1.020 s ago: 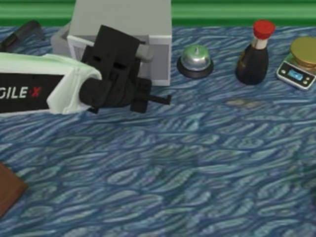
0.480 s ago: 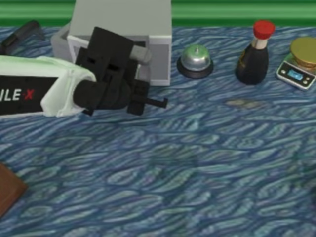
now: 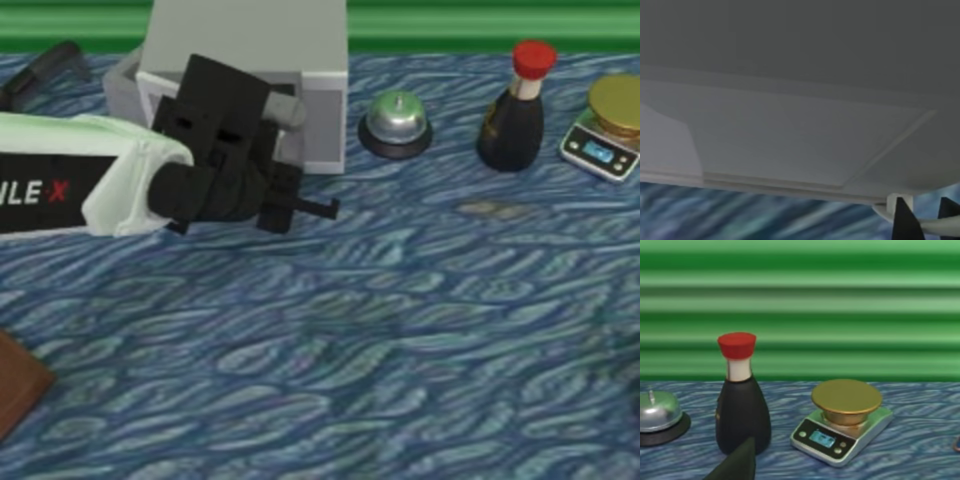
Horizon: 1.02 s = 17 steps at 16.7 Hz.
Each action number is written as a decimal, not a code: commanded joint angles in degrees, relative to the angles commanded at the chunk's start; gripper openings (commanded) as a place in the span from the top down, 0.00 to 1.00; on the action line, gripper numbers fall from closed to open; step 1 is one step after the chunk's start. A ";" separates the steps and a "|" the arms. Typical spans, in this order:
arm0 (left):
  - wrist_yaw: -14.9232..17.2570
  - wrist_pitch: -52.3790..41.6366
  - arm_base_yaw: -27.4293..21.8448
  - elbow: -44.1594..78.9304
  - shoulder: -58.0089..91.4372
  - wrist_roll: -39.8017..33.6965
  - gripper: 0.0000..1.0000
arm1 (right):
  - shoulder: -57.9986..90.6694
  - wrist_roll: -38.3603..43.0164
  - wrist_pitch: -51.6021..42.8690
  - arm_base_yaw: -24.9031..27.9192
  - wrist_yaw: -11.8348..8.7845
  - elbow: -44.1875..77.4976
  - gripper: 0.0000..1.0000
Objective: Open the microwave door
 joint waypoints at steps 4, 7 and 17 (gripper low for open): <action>0.00 0.00 0.00 0.00 0.00 0.00 1.00 | 0.00 0.00 0.00 0.00 0.00 0.00 0.00; 0.00 0.00 0.00 0.00 0.00 0.00 1.00 | 0.00 0.00 0.00 0.00 0.00 0.00 0.00; 1.64 0.31 0.41 -1.02 -0.86 1.49 1.00 | 0.00 0.00 0.00 0.00 0.00 0.00 0.00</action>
